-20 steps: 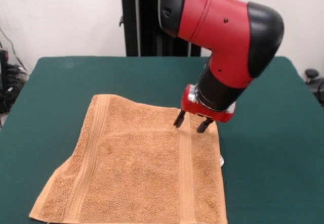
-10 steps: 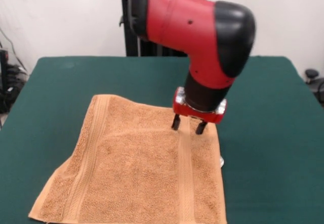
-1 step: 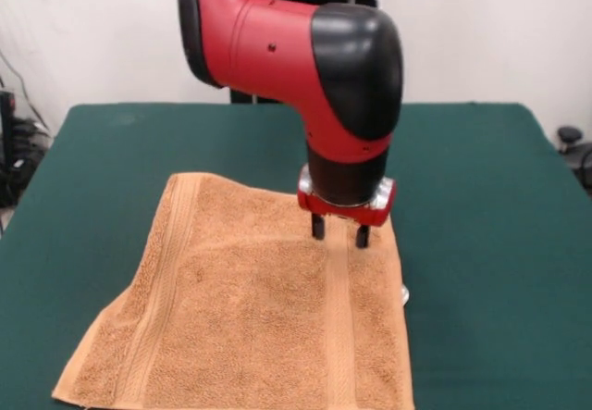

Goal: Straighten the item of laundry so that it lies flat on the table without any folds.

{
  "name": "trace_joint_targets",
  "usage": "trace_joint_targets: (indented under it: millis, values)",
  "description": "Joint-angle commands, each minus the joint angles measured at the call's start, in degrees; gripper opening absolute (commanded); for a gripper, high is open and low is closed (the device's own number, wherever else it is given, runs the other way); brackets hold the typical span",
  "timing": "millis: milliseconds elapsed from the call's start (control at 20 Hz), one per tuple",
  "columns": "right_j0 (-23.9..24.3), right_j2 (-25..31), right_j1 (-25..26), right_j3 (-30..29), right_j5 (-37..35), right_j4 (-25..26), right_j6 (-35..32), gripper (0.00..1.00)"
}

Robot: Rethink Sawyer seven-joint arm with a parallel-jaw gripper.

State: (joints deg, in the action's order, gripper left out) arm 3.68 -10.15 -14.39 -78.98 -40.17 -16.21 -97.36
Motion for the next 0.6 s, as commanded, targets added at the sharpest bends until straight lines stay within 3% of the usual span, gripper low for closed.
trace_joint_targets:
  millis: [50, 100, 150, 450, 500, 600]
  values:
    - [-0.7, 11.5, 11.2, -2.3, 24.5, 3.3, -6.3, 1.0]
    - [-0.9, 11.2, 11.3, -1.8, 24.8, 3.9, -6.2, 1.0]
    - [-0.6, 11.6, 11.2, -1.7, 25.8, 5.2, -6.1, 0.0]
    - [-1.0, 11.1, 11.4, -1.0, 25.7, 6.3, -6.8, 0.0]
    - [-1.1, 10.9, 11.5, -0.8, 25.7, 6.8, -7.2, 1.0]
    - [-1.1, 10.9, 11.5, -0.7, 25.5, 6.7, -7.2, 1.0]
